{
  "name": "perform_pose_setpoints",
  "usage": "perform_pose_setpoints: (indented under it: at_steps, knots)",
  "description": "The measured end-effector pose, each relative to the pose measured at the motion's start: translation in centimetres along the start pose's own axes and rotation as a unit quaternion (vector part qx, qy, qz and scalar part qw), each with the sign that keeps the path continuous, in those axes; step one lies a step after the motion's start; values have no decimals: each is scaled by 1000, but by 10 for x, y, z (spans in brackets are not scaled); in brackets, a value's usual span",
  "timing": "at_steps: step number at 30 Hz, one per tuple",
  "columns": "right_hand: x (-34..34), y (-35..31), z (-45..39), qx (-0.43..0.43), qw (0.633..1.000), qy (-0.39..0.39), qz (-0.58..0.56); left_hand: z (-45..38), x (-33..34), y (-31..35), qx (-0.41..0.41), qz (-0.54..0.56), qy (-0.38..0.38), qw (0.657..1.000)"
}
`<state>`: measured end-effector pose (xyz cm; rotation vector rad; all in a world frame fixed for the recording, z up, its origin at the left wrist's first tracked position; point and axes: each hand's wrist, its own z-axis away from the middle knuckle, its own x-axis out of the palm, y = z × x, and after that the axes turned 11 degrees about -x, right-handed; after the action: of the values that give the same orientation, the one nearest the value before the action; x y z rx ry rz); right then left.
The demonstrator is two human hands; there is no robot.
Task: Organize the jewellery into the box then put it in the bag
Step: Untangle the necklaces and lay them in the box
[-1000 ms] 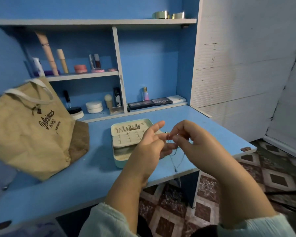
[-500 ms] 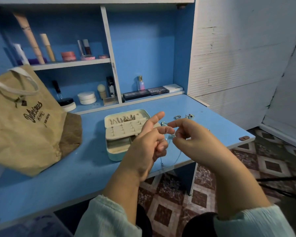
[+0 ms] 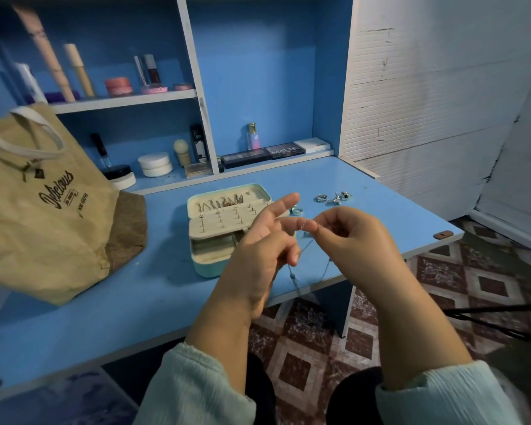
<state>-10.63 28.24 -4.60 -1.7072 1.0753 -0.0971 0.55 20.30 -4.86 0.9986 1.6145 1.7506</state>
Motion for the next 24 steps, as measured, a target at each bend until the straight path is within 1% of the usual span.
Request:
perform_pose_setpoints:
  at_steps: [3, 5, 8, 10, 12, 16, 20, 24]
  knots:
    - [-2, 0, 1, 1, 999, 51, -13, 0, -1, 0, 15, -61, 34, 997]
    - [-3, 0, 1, 10, 996, 77, -46, -1, -3, -1, 17, -105, 56, 993]
    - [-3, -2, 1, 41, 988, 105, -102, -1, -5, -1, 6, -162, 69, 984]
    - [-3, -2, 0, 62, 981, 116, -141, 0, -5, -2, -8, -190, 68, 979]
    - [-2, -3, 0, 69, 977, 109, -168, 1, -5, 0, -20, -198, 73, 977]
    - [0, -2, 1, 88, 966, 99, -220, 1, -8, 1, -30, -178, 84, 980]
    - [4, -1, 1, 105, 956, 79, -260, 1, -10, 3, -62, -109, 62, 990]
    - [7, 0, 1, 122, 953, 43, -275, 1, -10, 8, -92, -52, 58, 993]
